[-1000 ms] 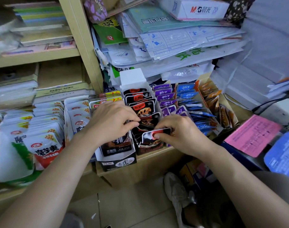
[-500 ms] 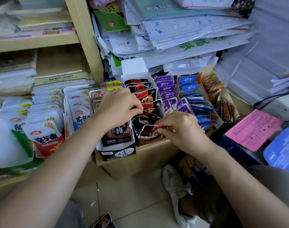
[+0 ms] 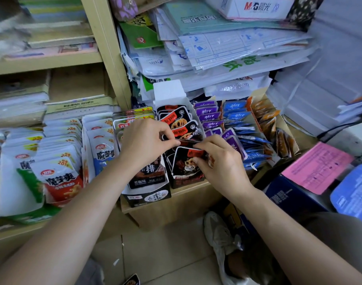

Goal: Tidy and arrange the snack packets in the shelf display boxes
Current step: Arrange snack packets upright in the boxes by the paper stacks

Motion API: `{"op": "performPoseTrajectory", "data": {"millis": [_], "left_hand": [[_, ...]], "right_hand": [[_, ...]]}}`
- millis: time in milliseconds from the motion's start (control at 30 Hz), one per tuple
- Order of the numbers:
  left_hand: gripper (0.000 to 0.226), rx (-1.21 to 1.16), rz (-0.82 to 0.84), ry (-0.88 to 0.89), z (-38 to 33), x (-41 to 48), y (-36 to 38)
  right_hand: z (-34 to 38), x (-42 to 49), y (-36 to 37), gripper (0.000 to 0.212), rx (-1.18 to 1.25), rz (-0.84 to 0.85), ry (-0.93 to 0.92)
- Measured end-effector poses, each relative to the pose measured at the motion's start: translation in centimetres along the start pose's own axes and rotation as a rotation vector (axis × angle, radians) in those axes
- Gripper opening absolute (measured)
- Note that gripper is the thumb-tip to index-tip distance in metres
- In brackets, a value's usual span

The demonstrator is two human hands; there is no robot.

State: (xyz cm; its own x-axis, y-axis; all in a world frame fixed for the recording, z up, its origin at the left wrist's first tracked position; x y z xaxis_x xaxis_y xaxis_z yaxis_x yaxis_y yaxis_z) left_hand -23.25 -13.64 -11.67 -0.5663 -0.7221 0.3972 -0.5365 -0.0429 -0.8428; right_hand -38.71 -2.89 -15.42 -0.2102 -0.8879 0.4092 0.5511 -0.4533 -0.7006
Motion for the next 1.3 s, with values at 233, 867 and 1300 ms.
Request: {"op": "performPoseTrajectory", "data": {"millis": [233,867,1300], "left_hand": [[0.004,-0.245,0.110,0.063,1.4,0.5,0.1],[0.014,-0.143,-0.095,0.147,2.1,0.2,-1.0],[0.013,-0.270,-0.078,0.149,2.3,-0.3,-0.6]], "right_hand": [[0.0,-0.5,-1.8,0.033,0.191,-0.023,0.081],[0.3,-1.2,-0.2,0.048,0.145,0.171,0.107],[-1.1,8.0,-1.4,0.034,0.220,0.204,0.200]]}}
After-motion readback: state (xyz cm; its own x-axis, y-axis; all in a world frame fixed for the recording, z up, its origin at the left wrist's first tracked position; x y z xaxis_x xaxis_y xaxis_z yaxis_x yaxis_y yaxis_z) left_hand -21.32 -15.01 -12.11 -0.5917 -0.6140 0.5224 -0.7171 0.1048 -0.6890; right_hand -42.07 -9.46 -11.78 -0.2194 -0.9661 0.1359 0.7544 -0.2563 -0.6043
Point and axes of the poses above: each hand's wrist, its own x-axis towards the middle knuckle, its own y-axis out of the palm, z = x × y, the point moved 7 cm from there along x, towards the middle knuckle, and after that the axes turned 8 degrees about y, right-handed, at the moved point
